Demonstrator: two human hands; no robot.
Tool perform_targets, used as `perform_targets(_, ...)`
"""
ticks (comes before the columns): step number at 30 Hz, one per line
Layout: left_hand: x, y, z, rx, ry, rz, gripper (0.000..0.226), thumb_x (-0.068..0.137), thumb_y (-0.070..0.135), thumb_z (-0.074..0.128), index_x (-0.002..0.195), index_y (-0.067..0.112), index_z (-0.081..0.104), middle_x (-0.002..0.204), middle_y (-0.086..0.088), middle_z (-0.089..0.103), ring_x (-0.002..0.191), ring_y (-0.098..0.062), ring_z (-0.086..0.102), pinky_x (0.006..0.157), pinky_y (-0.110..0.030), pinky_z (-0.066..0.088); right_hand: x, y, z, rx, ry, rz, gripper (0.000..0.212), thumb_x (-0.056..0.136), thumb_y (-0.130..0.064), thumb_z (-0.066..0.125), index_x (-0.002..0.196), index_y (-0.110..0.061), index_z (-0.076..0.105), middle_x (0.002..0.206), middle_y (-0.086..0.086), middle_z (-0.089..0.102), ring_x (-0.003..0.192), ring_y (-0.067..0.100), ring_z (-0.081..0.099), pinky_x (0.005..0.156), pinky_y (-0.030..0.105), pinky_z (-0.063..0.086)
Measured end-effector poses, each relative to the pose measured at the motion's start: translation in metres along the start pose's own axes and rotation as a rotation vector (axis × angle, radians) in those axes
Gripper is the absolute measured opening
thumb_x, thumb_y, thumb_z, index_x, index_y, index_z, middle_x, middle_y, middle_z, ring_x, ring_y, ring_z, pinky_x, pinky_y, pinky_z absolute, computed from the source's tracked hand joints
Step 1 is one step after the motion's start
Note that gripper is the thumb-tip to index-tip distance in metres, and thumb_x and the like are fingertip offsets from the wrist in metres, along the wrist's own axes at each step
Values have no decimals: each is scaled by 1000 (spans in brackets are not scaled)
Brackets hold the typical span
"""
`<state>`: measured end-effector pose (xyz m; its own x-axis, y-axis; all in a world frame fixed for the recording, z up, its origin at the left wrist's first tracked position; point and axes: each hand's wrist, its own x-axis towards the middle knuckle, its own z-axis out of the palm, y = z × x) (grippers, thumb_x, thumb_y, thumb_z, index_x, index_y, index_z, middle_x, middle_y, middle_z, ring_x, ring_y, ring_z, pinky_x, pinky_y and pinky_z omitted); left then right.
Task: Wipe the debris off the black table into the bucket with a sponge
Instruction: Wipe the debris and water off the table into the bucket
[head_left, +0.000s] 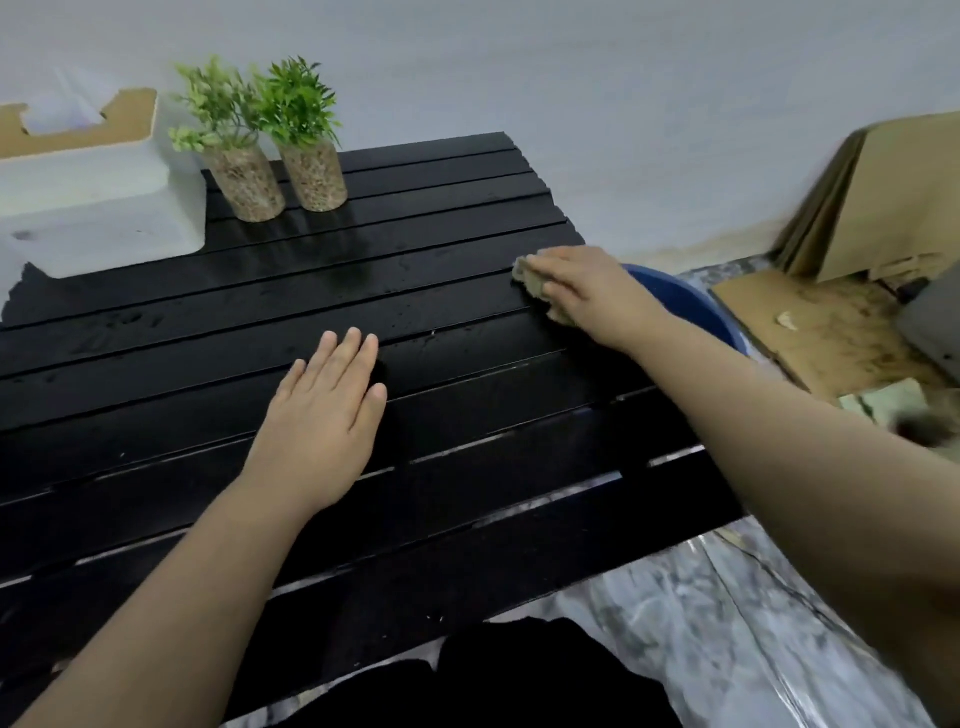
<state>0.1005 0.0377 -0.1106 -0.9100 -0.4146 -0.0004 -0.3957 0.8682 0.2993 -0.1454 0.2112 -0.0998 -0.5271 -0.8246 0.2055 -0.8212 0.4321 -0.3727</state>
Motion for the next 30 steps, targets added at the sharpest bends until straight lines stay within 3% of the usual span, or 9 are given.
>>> perform_targets(4,5,37,11,-55,36,73,57,93,42,12,147,24,7,157,8,3,140,-3,-9,114,-26,-6,-90,-45,9,134,-237,-470,36,94,-20,47,129,-11,53,135,10,52,129,20,40,114,28,25)
perform_targets(6,5,48,18,-46,32,99,57,92,42,11,147,24,7,157,8,3,139,-1,-11,113,-26,-7,-102,-30,-2,127,-286,-569,35,94,-18,50,128,-11,54,135,10,53,130,20,42,114,31,26)
perform_targets(11,0,54,30,4,-40,67,54,96,39,14,146,23,2,157,8,-5,134,0,-19,114,-28,-11,-34,35,-19,26,2,-7,36,96,-9,46,132,-8,48,138,15,47,128,29,41,108,30,26)
perform_targets(13,0,53,31,14,-39,68,54,96,39,14,146,24,1,156,8,-6,134,0,-20,114,-29,-11,-26,33,-17,29,53,89,35,95,-6,46,129,-5,51,133,18,51,123,32,45,103,31,31)
perform_targets(17,1,52,33,11,-30,73,54,96,40,14,146,24,2,156,8,-6,136,-1,-19,114,-28,-11,-90,-15,-14,106,-119,-366,33,92,-6,49,124,-1,54,118,20,60,110,29,53,99,35,41)
perform_targets(20,1,53,32,18,-41,64,54,96,39,15,147,23,3,157,7,-5,140,-5,-15,114,-29,-10,-157,-35,-13,165,-327,-597,35,95,-14,46,129,-7,50,135,15,52,132,24,40,112,38,32)
perform_targets(22,-2,56,28,-7,-41,62,54,96,39,14,147,23,3,157,7,-3,141,-6,-14,114,-30,-9,-167,-19,-24,110,-326,-581,35,94,-11,49,128,-5,52,136,15,51,133,24,39,112,40,31)
perform_targets(27,-24,59,20,-20,5,91,54,95,40,13,146,24,5,156,10,-1,141,-3,-11,114,-27,-8,-126,-3,-37,-6,-35,-29,38,91,-6,53,129,-5,50,135,16,50,130,33,41,112,43,29)
perform_targets(30,-33,38,7,-39,24,32,54,96,38,17,146,23,8,156,9,3,140,-2,-9,115,-27,-5,-149,-55,-6,42,-162,-338,37,93,-12,52,129,-7,51,136,15,51,133,26,38,114,42,28)
